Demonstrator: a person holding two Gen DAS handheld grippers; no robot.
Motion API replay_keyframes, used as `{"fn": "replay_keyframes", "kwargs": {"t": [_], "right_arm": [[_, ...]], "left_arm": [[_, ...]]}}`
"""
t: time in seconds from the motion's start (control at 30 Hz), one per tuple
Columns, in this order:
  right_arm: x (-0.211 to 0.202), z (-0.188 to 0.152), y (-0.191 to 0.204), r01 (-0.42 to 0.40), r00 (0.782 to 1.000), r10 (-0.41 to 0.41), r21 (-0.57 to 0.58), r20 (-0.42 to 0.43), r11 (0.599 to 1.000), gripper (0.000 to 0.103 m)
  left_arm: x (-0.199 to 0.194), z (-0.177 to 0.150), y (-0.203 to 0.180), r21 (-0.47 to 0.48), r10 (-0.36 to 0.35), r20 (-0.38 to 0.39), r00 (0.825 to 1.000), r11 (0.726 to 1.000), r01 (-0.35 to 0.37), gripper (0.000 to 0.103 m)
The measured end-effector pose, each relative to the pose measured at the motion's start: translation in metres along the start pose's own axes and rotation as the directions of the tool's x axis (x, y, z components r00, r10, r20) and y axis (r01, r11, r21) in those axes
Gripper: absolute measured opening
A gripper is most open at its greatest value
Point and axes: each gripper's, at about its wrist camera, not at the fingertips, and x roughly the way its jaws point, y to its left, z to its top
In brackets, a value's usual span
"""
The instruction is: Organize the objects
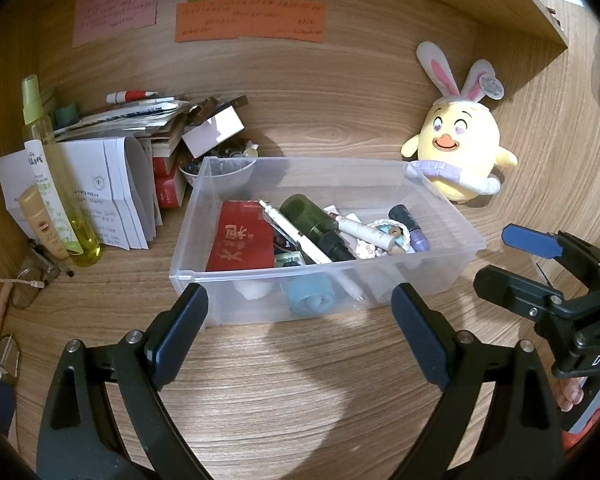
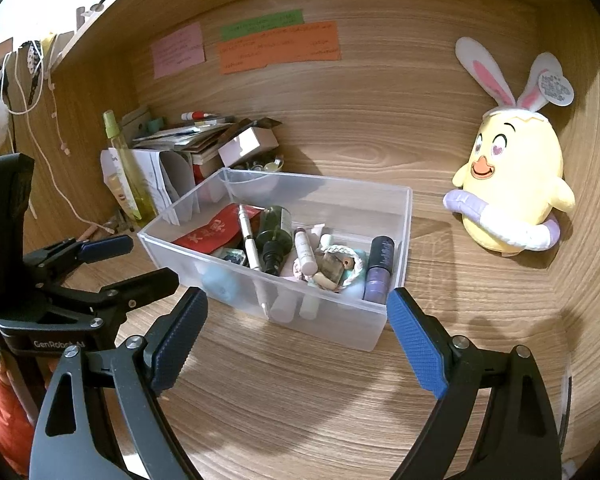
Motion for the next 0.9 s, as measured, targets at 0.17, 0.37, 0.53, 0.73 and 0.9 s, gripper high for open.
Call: {"fn": "replay_keyframes", "kwargs": {"t": [0.17,0.37,0.53,0.73,0.9], "right_arm": [[-0.0003,-0.0007,0.0012,0.001,1.000,-0.001,0.000,-0.002,1.000,0.090],[0.0000,-0.0021,0.0026,0.003,1.000,-0.003,0.008,-0.005,1.000,0.090],[0.0000,-0.0023,0.0026,0.004,1.000,-0.004,0.009,-0.005,1.000,0.090],[0.0005,-0.0023,0.0015,0.005,1.000,-0.005,0.010,-0.005,1.000,0.090],[0.0009,-0.0022,0.0011,0.005,1.000,-0.005,0.013,-0.006,1.000,0.090]], "left_arm": [[0.0000,-0.0003,-0.0001,-0.002,0.000,0.000,1.000,1.000,0.000,0.094],[0.0001,-0.0004,0.0001,-0.001,0.001,0.000,1.000,1.000,-0.001,0.094],[0.0004,-0.0004,0.0007,-0.001,0.000,-0.001,1.000,1.000,0.000,0.094],[0.0005,-0.0011,0.0005,0.003,-0.001,-0.004,1.000,1.000,0.001,0.094],[0.0005,-0.0011,-0.0006,0.009,0.005,-0.006,1.000,1.000,-0.005,0.099]]}}
